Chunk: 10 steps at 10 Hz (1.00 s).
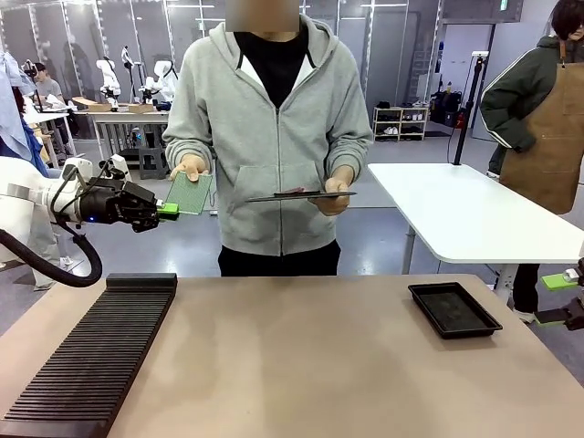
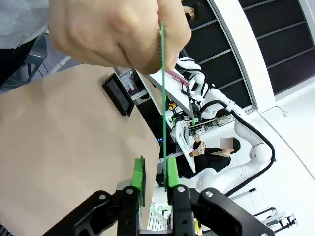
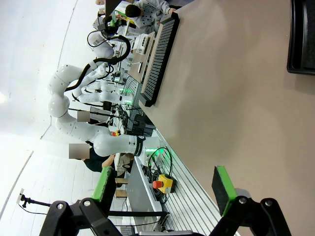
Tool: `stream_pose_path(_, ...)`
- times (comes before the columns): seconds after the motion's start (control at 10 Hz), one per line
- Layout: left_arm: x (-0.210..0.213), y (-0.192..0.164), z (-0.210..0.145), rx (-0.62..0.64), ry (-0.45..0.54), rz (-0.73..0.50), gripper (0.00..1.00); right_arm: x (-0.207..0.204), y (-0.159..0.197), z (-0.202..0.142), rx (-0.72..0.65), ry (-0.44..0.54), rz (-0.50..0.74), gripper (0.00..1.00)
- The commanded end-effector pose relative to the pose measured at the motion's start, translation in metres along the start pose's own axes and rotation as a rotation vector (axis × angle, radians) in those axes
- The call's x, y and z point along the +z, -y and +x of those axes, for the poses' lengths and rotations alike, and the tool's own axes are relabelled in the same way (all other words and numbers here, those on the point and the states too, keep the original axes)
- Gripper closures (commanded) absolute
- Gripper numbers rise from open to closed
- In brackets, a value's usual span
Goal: Inspect the PCB.
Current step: Release the Blank PCB you were holding.
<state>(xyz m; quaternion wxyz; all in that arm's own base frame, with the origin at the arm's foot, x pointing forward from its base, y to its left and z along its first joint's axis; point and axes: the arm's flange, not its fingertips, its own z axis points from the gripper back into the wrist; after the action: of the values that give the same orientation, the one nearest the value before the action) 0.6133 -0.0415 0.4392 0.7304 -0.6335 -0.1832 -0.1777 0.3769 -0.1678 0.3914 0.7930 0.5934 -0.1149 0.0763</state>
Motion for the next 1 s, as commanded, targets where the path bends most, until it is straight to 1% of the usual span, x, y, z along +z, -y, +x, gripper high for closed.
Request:
stream_pose_path(0.0,-0.0006,0.0038,-0.0006,-0.01,0.018,-0.034,0.71,0.0001,-0.0005,0.0008,0.002,-0.005,-0.002,0.0)
stream_pose_path(0.1,-0.0006,0.0041,-0.0006,-0.01,0.017,-0.038,0.53,0.0001,-0.0005,0.0008,0.002,-0.005,-0.002,0.0)
stream_pose_path(0.2,-0.0004,0.0043,-0.0003,-0.012,0.017,-0.038,0.51,0.0001,-0.0005,0.0008,0.002,-0.005,-0.002,0.0)
stream_pose_path(0.3,0.0002,0.0041,0.0003,-0.01,0.019,-0.037,0.33,0.0001,-0.0005,0.0008,0.002,-0.005,-0.002,0.0)
stream_pose_path(0.4,0.0,0.004,0.0007,-0.009,0.015,-0.036,0.31,0.0001,-0.0005,0.0008,0.002,-0.005,-0.002,0.0)
stream_pose_path(0.5,0.0,0.0042,0.0013,-0.007,0.016,-0.037,0.13,0.0001,-0.0005,0.0008,0.002,-0.005,-0.002,0.0)
stream_pose_path(0.6,-0.0006,0.0045,0.0016,-0.008,0.015,-0.037,0.11,0.0001,-0.0005,0.0008,0.002,-0.005,-0.002,0.0)
stream_pose_path(0.7,-0.0004,0.0049,0.0019,-0.006,0.021,-0.03,0.0,0.0001,-0.0005,0.0008,0.002,-0.005,-0.002,0.0)
stream_pose_path(0.8,-0.0005,0.0066,0.0012,-0.012,-0.002,-0.026,0.0,0.0001,-0.0005,0.0008,0.002,-0.005,-0.002,0.0)
stream_pose_path(0.9,-0.0001,0.0007,0.0,0.0,0.001,-0.007,0.0,0.0001,-0.0005,0.0008,0.002,-0.005,-0.002,0.0)
